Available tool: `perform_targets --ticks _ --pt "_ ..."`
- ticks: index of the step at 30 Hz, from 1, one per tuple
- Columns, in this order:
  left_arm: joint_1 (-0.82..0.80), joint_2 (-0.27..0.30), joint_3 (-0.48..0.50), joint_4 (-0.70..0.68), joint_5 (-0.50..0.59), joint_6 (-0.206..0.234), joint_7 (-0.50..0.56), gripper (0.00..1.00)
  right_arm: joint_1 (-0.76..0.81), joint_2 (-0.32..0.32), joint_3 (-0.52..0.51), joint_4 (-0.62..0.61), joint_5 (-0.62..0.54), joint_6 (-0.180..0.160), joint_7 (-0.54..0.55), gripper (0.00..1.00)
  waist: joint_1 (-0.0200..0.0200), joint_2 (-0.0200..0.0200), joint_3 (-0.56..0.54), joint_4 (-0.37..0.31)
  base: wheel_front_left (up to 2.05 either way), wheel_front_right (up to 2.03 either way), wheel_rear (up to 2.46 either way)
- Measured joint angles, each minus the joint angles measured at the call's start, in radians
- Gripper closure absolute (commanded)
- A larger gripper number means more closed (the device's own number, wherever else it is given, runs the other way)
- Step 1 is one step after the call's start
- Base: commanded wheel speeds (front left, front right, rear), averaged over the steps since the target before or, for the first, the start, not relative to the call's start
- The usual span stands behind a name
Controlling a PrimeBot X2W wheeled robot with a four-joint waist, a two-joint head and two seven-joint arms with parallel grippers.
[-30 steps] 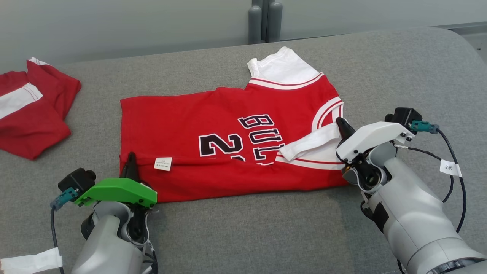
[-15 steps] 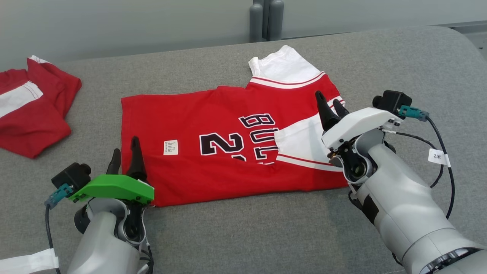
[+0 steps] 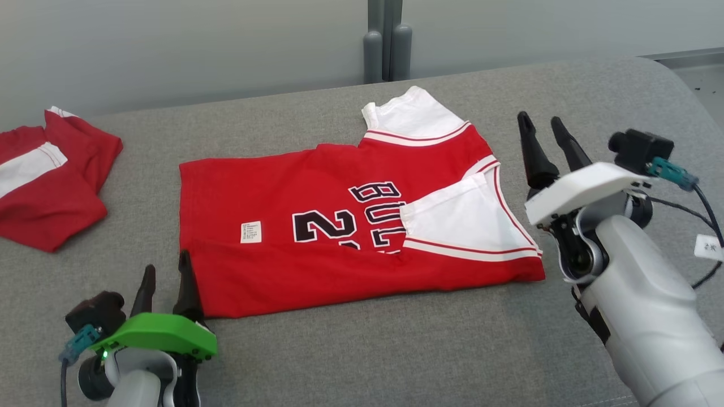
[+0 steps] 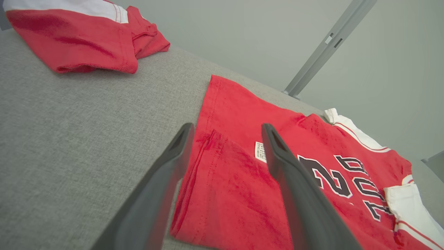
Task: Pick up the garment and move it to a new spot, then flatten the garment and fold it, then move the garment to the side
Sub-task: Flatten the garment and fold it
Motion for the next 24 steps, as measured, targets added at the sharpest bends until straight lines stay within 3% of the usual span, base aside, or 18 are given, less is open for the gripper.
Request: perform_targets --ticks 6,14,24 --pt "0.117 -0.007 -0.005 -0.072 -0.013 0.067 0.081 0.0 0.227 0.033 -0.17 -0.179 -0.122 0.0 0.0 0.0 0.0 0.0 -0.025 -0.003 0.0 0.0 0.0" --pt "0.194 -0.021 -0.025 -0.134 -0.043 0.158 0.237 0.0 0.476 0.099 -0.3 -0.385 -0.268 0.0 0.035 0.0 0.0 0.0 -0.032 -0.002 0.0 0.0 0.0" --pt "0.158 -0.017 -0.011 -0.096 -0.087 0.161 0.287 0.0 0.595 0.131 -0.358 -0.592 -0.315 0.0 0.15 0.0 0.0 0.0 -0.009 -0.036 0.0 0.0 0.0"
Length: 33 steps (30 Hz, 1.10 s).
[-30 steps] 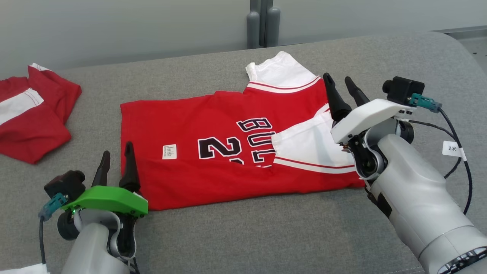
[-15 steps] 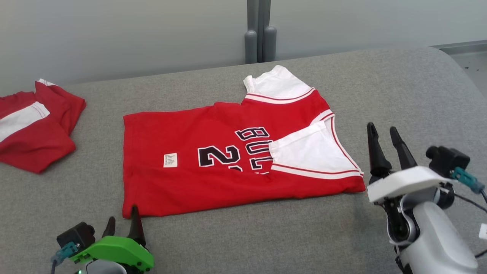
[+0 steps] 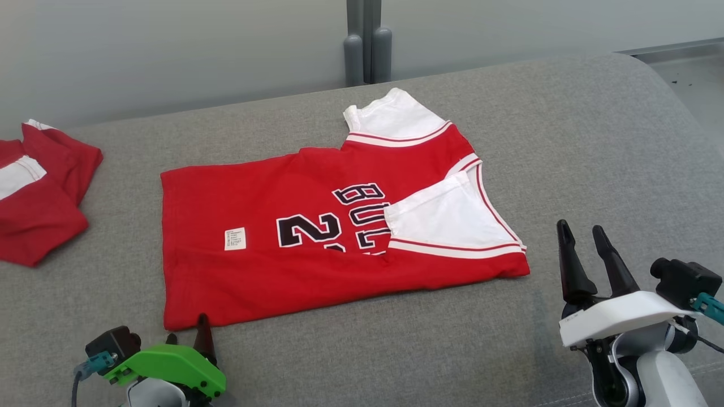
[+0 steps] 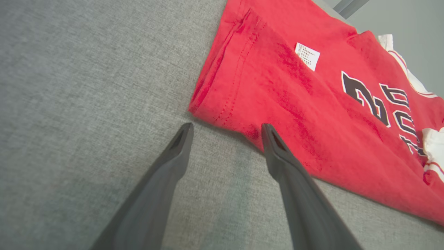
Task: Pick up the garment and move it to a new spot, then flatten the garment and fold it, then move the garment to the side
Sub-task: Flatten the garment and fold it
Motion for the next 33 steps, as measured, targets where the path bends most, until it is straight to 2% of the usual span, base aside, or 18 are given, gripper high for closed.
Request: perform_targets --ticks 5,6,8,9,10,11,18,23,28,33 --pt "-0.052 -0.002 0.029 0.064 -0.035 -0.007 -0.007 0.0 0.025 0.001 0.002 -0.045 0.014 0.0 0.031 0.0 0.0 0.0 0.016 -0.024 0.0 0.0 0.0" --pt "-0.063 -0.002 0.038 0.079 -0.042 -0.008 -0.012 0.06 0.031 0.001 0.005 -0.048 0.016 0.0 0.038 0.0 0.0 0.0 0.019 -0.028 0.0 0.0 0.0" --pt "-0.084 -0.002 0.048 0.105 -0.05 -0.016 -0.026 0.54 0.042 0.001 0.008 -0.05 0.018 0.0 0.053 0.0 0.0 0.0 0.024 -0.035 0.0 0.0 0.0" --pt "-0.092 -0.003 0.054 0.116 -0.056 -0.019 -0.036 0.67 0.048 0.001 0.011 -0.05 0.022 0.0 0.062 0.0 0.0 0.0 0.026 -0.038 0.0 0.0 0.0" --pt "-0.099 -0.004 0.06 0.124 -0.066 -0.026 -0.048 0.93 0.053 0.001 0.012 -0.048 0.023 0.0 0.071 0.0 0.0 0.0 0.028 -0.041 0.0 0.0 0.0" --pt "-0.106 -0.004 0.062 0.133 -0.067 -0.034 -0.06 1.0 0.06 0.001 0.012 -0.043 0.023 0.0 0.081 0.0 0.0 0.0 0.03 -0.043 0.0 0.0 0.0" --pt "-0.116 -0.01 0.059 0.158 -0.069 -0.069 -0.104 1.0 0.085 0.001 0.031 0.067 0.057 0.0 0.121 0.0 0.0 0.0 0.031 -0.029 0.0 0.0 0.0" --pt "-0.103 -0.017 0.043 0.149 -0.069 -0.08 -0.113 1.0 0.067 0.002 0.047 0.185 0.141 0.0 0.112 0.0 0.0 0.0 0.028 -0.002 0.0 0.0 0.0" --pt "-0.09 -0.021 0.03 0.148 -0.068 -0.079 -0.113 1.0 -0.023 0.002 0.063 0.315 0.209 0.0 0.081 0.0 0.0 0.0 0.025 0.028 0.0 0.0 0.0" --pt "-0.093 -0.026 0.01 0.147 -0.067 -0.078 -0.109 1.0 -0.151 0.002 0.102 0.493 0.341 0.0 0.09 0.0 0.0 0.0 0.026 0.055 0.0 0.0 0.0"
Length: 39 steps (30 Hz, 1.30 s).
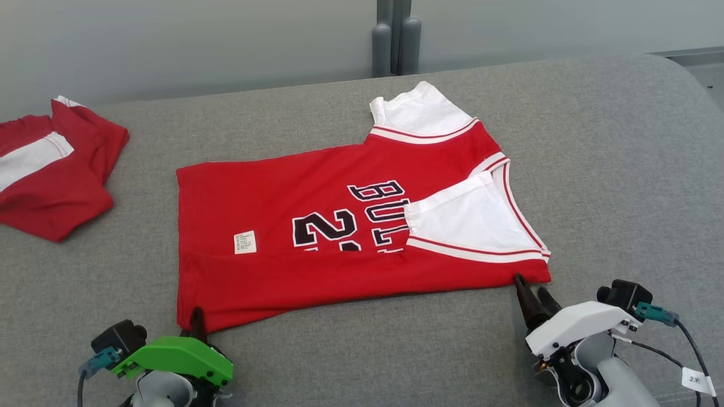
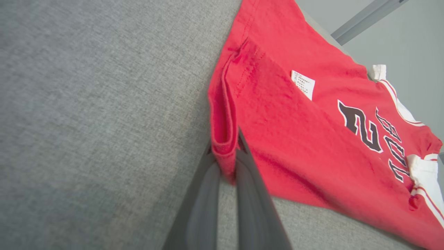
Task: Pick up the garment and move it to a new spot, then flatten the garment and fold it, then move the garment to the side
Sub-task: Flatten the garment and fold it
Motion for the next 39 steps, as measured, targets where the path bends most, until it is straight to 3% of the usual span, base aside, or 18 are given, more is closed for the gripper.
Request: perform_targets --ticks 4,5,6,8,9,16,23,29,39 --pt "-0.004 -0.003 -0.007 0.0 0.0 0.001 0.004 1.0 -0.078 -0.001 0.017 0.094 0.059 0.0 -0.007 0.0 0.0 0.0 0.003 0.014 0.0 0.0 0.0" --pt "-0.004 -0.003 -0.008 0.0 0.0 0.001 0.004 1.0 -0.095 -0.001 0.023 0.114 0.075 0.0 -0.011 0.08 0.0 0.0 0.004 0.017 0.0 0.0 0.0" --pt "-0.004 -0.004 -0.009 0.001 0.0 0.001 0.004 1.0 -0.11 -0.002 0.03 0.131 0.084 0.0 -0.016 0.48 0.0 0.0 0.004 0.019 0.0 0.0 0.0" --pt "-0.005 -0.004 -0.01 0.002 -0.001 0.001 0.003 1.0 -0.132 -0.001 0.045 0.16 0.083 0.0 -0.034 0.86 0.0 0.0 0.004 0.022 0.0 0.0 0.0" --pt "-0.006 -0.004 -0.011 0.002 -0.001 0.001 0.002 1.0 -0.141 -0.001 0.051 0.17 0.083 0.0 -0.042 1.0 0.0 0.0 0.004 0.023 0.0 0.0 0.0" --pt "-0.003 -0.004 -0.015 -0.019 -0.002 -0.005 -0.012 1.0 -0.159 -0.008 0.063 0.155 0.087 0.0 -0.086 1.0 0.0 0.0 -0.004 0.022 0.0 0.0 0.0" --pt "0.08 -0.013 -0.03 -0.123 -0.015 -0.007 -0.021 1.0 -0.06 -0.058 0.033 0.03 0.104 0.0 -0.091 1.0 0.0 0.0 -0.022 0.023 0.0 0.0 0.0" --pt "0.196 -0.019 -0.053 -0.235 -0.024 0.023 -0.013 1.0 0.089 -0.081 -0.006 -0.091 0.09 0.001 -0.073 1.0 0.0 0.0 -0.027 0.029 0.0 0.0 0.0" --pt "0.274 -0.019 -0.066 -0.301 -0.03 0.079 0.02 1.0 0.177 -0.032 -0.079 -0.155 -0.004 0.001 -0.03 1.0 0.0 0.0 -0.031 0.027 0.0 0.0 0.0"
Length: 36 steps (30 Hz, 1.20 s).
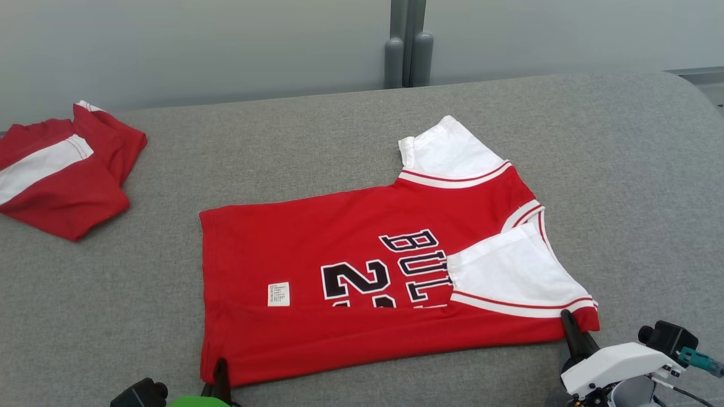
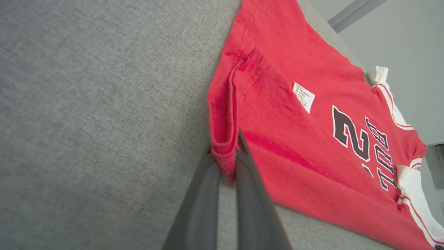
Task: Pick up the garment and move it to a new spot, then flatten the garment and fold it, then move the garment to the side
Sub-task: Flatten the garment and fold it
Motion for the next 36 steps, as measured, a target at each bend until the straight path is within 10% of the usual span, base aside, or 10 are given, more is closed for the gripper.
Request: perform_targets --ticks 2,4,5,6,20,36 --pt "0.001 0.002 -0.002 0.0 0.003 0.008 0.005 1.0 0.001 0.007 -0.01 -0.007 -0.019 0.0 0.009 1.0 0.0 0.0 -0.002 -0.002 0.0 0.0 0.0" --pt "0.003 0.003 -0.003 -0.003 0.005 0.011 0.004 0.18 0.004 0.014 -0.018 -0.015 -0.031 0.0 0.017 0.62 0.0 0.0 -0.004 -0.004 0.0 0.0 0.0" --pt "0.007 0.004 -0.003 -0.006 0.005 0.016 0.004 0.0 0.009 0.016 -0.022 -0.022 -0.037 0.0 0.018 0.29 0.0 0.0 -0.005 -0.005 0.0 0.0 0.0" --pt "0.01 0.005 -0.002 -0.008 0.006 0.019 0.004 0.0 0.017 0.019 -0.029 -0.028 -0.045 0.0 0.017 0.0 0.0 0.0 -0.006 -0.007 0.0 0.0 0.0" --pt "0.003 0.128 0.01 -0.102 0.069 0.067 0.037 0.0 0.106 0.026 -0.188 -0.148 -0.147 -0.001 0.044 0.0 0.0 0.0 -0.019 -0.038 0.0 0.0 0.0" --pt "-0.457 0.316 -0.132 -0.019 0.238 -0.005 0.294 0.0 0.01 -0.051 -0.186 -0.453 -0.239 -0.001 0.167 0.0 0.0 0.0 0.057 -0.085 0.0 0.0 0.0"
